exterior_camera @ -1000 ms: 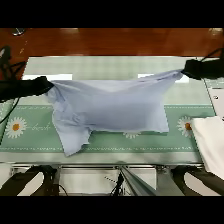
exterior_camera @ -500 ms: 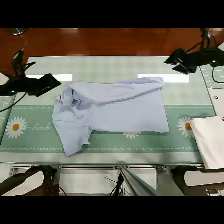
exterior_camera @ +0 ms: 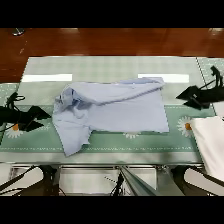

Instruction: Fold the shirts.

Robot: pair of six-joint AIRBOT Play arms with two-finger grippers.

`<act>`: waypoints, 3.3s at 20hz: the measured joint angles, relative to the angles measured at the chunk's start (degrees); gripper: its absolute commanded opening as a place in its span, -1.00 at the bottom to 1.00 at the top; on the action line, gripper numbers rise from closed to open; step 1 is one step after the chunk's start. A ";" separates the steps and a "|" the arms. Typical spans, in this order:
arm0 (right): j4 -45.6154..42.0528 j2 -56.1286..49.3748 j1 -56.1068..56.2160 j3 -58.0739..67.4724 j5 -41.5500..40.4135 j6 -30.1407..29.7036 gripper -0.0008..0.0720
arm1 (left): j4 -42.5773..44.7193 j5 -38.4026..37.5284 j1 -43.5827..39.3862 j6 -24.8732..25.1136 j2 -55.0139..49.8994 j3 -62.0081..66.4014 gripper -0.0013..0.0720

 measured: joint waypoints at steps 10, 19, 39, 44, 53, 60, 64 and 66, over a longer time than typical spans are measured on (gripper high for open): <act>8.85 11.34 -1.22 -18.01 -3.37 -4.94 0.73 | -10.82 7.98 -2.10 7.98 -3.74 -4.02 0.94; -1.07 11.89 -7.74 -18.32 -2.58 -0.59 0.73 | -14.69 6.88 -7.52 13.22 -8.37 -1.01 -0.88; 3.34 -1.33 11.96 -15.06 -9.86 3.45 -0.92 | -18.58 2.69 -9.64 14.47 -8.22 3.37 -0.88; 5.09 -1.55 13.49 12.07 -3.52 5.35 -0.92 | -32.63 1.31 -11.19 15.10 -2.38 18.93 -0.88; -8.28 9.01 14.21 63.56 7.89 11.41 -0.92 | -20.26 9.22 -9.11 3.85 17.16 58.27 -0.88; -20.02 27.71 14.25 65.85 15.69 14.19 -0.92 | 10.56 8.07 -7.89 -3.39 37.97 63.87 -0.88; -25.55 31.56 14.27 64.94 20.72 15.93 -0.92 | 19.78 3.98 -13.75 -6.32 43.95 60.00 -0.88; -25.33 32.28 14.27 61.83 22.47 16.87 -0.92 | 22.29 3.26 -15.61 -7.93 45.03 55.95 -0.88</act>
